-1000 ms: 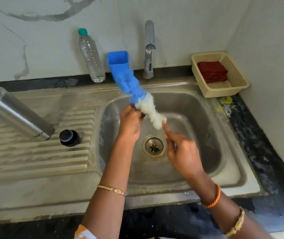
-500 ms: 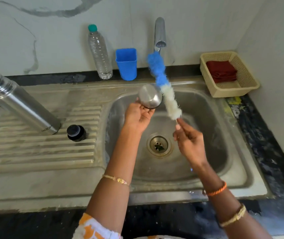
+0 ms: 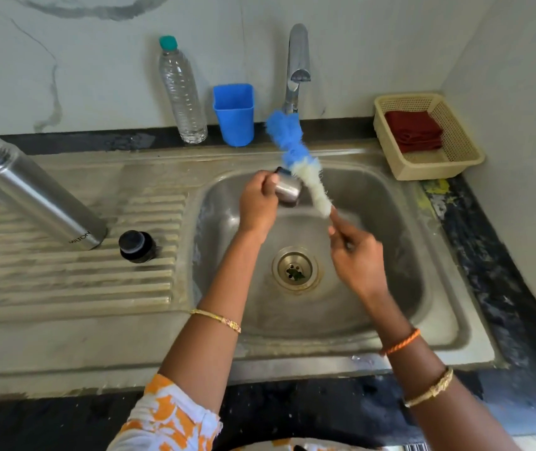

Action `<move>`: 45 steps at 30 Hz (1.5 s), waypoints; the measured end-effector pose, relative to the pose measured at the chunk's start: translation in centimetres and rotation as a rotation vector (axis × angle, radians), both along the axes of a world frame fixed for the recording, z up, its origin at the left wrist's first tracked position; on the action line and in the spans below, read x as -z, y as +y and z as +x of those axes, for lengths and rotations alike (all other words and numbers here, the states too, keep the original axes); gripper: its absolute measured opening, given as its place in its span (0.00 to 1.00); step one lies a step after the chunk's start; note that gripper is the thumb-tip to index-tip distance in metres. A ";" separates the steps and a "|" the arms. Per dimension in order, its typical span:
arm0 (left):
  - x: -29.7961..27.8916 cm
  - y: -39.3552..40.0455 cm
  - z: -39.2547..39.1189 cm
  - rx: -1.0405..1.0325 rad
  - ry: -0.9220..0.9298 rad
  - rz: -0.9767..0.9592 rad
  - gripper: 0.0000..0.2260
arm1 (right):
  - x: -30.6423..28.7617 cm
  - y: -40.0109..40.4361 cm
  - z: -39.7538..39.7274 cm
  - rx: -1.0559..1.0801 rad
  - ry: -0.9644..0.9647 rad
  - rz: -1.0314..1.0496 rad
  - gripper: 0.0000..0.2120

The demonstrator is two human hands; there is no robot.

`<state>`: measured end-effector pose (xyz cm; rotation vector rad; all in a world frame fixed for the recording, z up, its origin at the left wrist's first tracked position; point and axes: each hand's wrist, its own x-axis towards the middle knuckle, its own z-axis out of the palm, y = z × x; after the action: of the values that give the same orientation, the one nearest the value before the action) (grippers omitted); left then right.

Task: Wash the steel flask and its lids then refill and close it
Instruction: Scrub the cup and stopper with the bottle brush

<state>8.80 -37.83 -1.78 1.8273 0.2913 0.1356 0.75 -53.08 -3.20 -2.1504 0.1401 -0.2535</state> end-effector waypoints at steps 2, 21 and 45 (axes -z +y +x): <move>0.1 -0.5 -1.2 0.069 -0.100 0.132 0.08 | -1.6 -0.7 1.3 -0.011 0.090 -0.017 0.16; 0.8 -0.2 -1.2 -0.092 -0.046 -0.525 0.06 | -3.9 -1.4 1.0 -0.002 0.444 0.693 0.16; -1.2 -0.6 -1.0 -0.202 0.226 -1.150 0.14 | -1.2 0.8 -1.4 -0.122 -0.139 -0.091 0.22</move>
<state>7.81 -38.41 -0.58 0.6657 0.5675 -0.0958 -0.68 -52.25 -1.96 -2.2133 -0.0837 -0.3423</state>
